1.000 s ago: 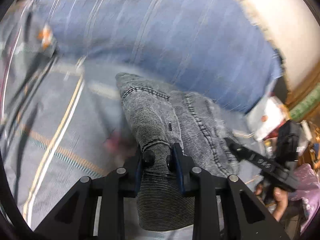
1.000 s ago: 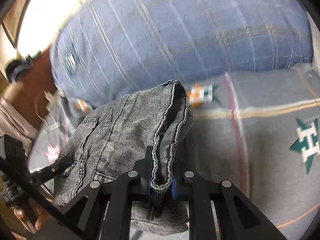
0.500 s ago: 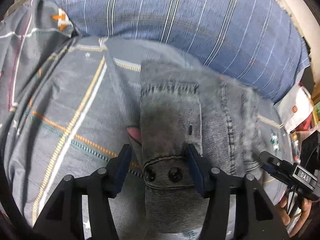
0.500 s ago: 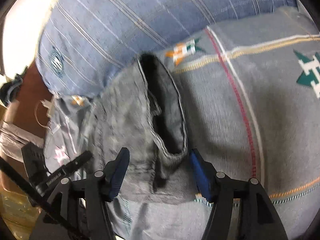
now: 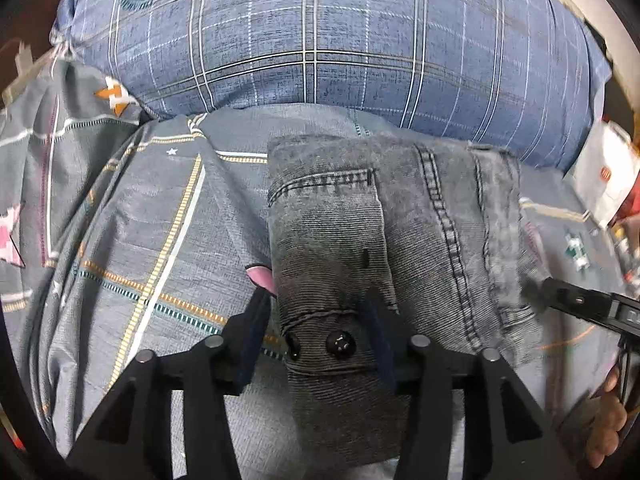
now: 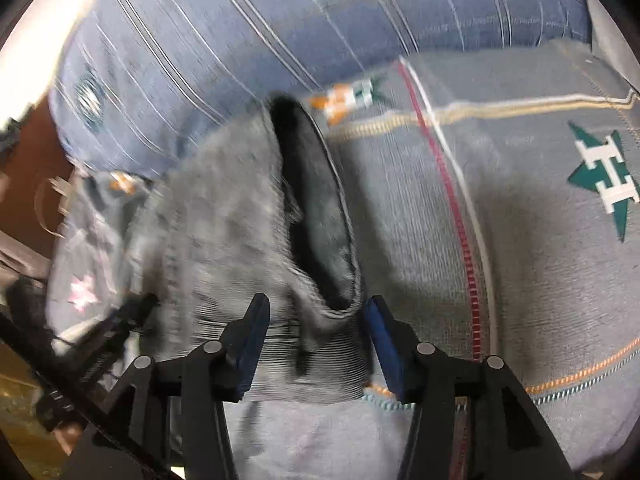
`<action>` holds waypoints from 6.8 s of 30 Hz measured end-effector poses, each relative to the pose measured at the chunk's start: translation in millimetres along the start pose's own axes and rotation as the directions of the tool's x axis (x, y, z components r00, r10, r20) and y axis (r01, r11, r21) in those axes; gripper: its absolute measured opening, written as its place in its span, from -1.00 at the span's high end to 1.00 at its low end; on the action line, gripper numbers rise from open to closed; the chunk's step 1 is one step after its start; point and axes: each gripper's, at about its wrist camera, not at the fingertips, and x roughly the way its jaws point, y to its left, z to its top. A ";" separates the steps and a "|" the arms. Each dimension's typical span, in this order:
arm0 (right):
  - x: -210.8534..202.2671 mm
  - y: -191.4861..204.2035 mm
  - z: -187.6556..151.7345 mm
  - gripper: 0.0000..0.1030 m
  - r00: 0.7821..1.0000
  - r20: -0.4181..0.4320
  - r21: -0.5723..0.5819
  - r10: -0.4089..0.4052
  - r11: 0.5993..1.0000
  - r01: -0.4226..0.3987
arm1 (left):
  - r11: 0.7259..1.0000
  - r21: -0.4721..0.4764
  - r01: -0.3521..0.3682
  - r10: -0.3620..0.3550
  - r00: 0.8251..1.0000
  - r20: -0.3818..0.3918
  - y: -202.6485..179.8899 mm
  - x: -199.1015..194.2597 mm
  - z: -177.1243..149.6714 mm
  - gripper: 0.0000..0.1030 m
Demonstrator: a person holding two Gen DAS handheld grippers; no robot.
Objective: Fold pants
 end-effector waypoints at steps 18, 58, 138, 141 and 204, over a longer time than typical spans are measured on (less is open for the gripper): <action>13.8 13.6 -28.8 0.52 0.989 -0.100 -0.035 0.110 0.993 -0.114 | 1.000 -0.003 0.016 -0.016 1.000 -0.014 -7.5 2.9 -4.2 -0.06; 45.6 -4.5 88.2 -0.51 0.992 -0.040 -0.023 0.120 0.992 -0.121 | 0.951 -0.267 0.159 -0.188 0.978 -0.088 53.9 50.9 67.0 0.17; -71.5 58.1 -107.0 -0.56 0.958 0.285 -0.114 -0.042 0.990 0.077 | 0.977 0.020 -0.210 0.194 0.929 0.314 -23.1 -91.7 -74.6 -0.65; -74.6 74.4 -116.2 -0.56 0.944 0.326 -0.177 -0.042 0.979 0.105 | 0.967 -0.013 -0.254 0.244 0.912 0.331 -20.9 -92.6 -76.8 -0.65; -83.4 89.0 -119.8 -0.62 0.913 0.405 -0.283 -0.042 0.944 0.169 | 0.976 -0.023 -0.216 0.211 0.918 0.336 -26.2 -109.2 -97.1 -0.66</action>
